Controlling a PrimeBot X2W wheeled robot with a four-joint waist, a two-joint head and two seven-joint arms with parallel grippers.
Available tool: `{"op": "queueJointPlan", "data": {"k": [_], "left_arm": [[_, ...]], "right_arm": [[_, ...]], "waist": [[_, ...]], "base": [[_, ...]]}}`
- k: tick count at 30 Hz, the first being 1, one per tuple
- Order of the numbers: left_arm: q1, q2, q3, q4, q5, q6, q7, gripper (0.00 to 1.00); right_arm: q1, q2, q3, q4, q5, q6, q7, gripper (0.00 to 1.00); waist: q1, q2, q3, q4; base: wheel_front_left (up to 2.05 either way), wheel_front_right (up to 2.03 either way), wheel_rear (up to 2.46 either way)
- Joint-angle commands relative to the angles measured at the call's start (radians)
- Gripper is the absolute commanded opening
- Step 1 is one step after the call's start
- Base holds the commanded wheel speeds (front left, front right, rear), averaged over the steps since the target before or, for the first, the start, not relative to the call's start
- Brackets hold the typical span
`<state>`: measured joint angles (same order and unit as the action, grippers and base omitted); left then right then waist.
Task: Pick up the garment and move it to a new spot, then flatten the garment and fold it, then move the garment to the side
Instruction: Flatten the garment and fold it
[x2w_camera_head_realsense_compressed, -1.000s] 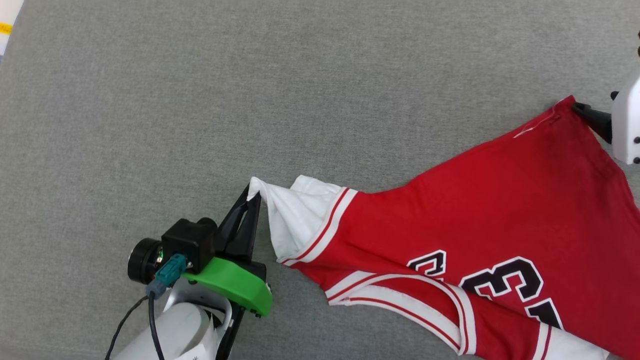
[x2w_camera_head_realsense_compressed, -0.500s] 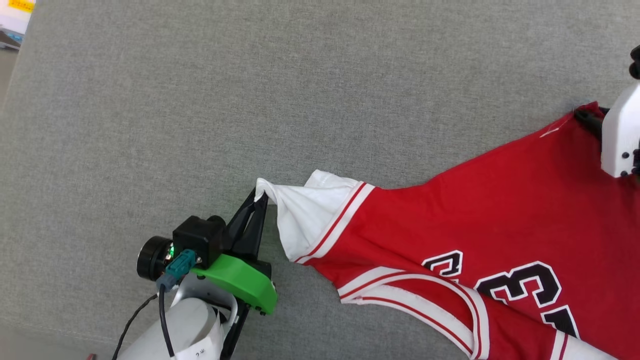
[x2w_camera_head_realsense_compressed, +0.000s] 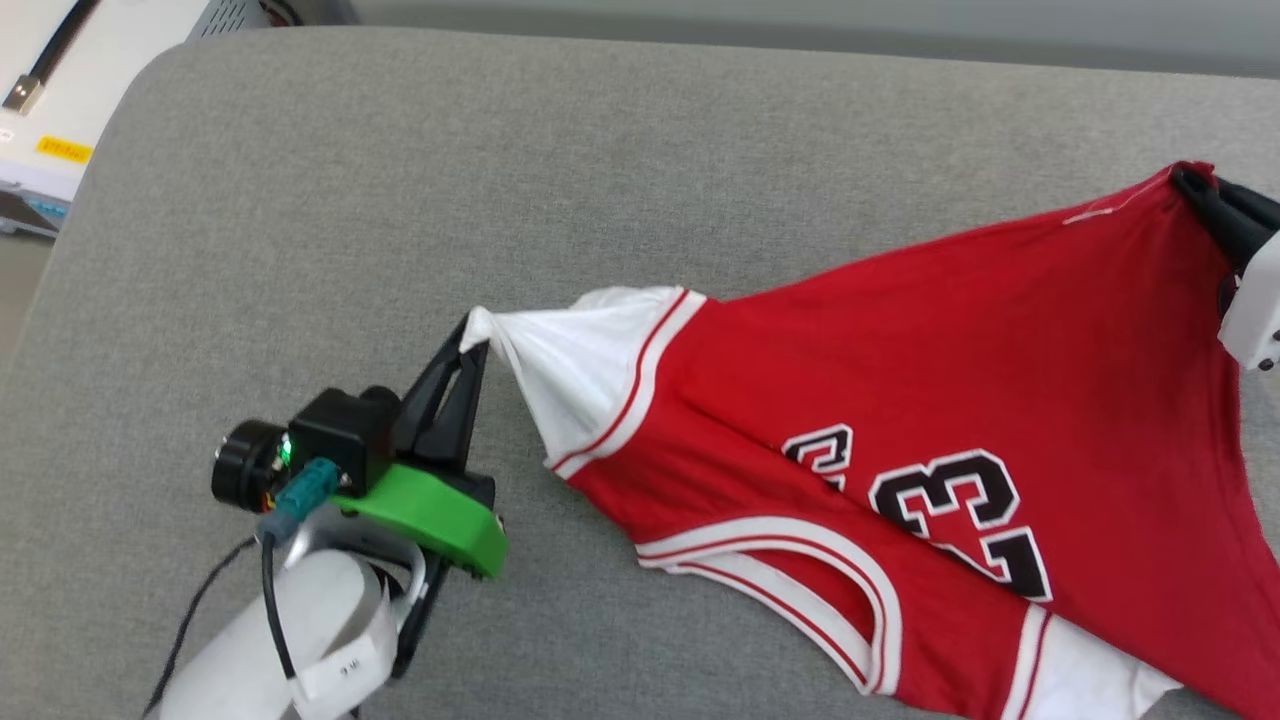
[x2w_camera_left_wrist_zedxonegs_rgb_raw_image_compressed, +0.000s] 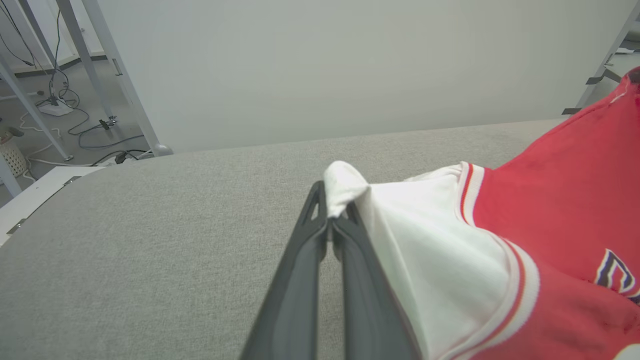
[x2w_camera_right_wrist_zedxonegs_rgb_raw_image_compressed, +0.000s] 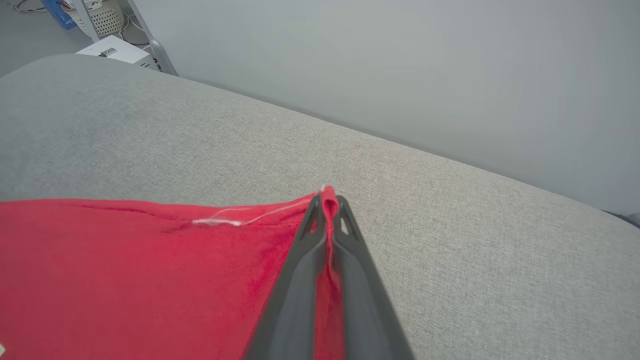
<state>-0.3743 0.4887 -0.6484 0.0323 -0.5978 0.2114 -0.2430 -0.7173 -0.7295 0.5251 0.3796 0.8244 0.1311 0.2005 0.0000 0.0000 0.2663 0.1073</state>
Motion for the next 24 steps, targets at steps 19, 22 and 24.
{"op": "queueJointPlan", "data": {"k": [19, 22, 24], "left_arm": [[-0.872, 0.011, 0.058, 0.011, 0.095, -0.223, 0.254, 0.00], [-1.027, -0.010, 0.062, 0.086, 0.112, -0.262, 0.269, 0.00], [-1.127, -0.026, 0.065, 0.136, 0.122, -0.280, 0.271, 0.00]], "right_arm": [[-0.271, 0.113, -0.302, -0.253, -0.241, 0.000, -0.002, 0.00], [-0.412, 0.136, -0.327, -0.212, -0.287, 0.000, -0.002, 0.00], [-0.508, 0.145, -0.329, -0.172, -0.319, 0.000, -0.003, 0.00]], "waist": [[0.0000, 0.0000, 0.163, -0.137], [0.0000, 0.0000, 0.224, -0.142], [0.0000, 0.0000, 0.260, -0.144]], "base": [[0.00, 0.00, 0.00], [0.00, 0.00, 0.00], [0.00, 0.00, 0.00]]}}
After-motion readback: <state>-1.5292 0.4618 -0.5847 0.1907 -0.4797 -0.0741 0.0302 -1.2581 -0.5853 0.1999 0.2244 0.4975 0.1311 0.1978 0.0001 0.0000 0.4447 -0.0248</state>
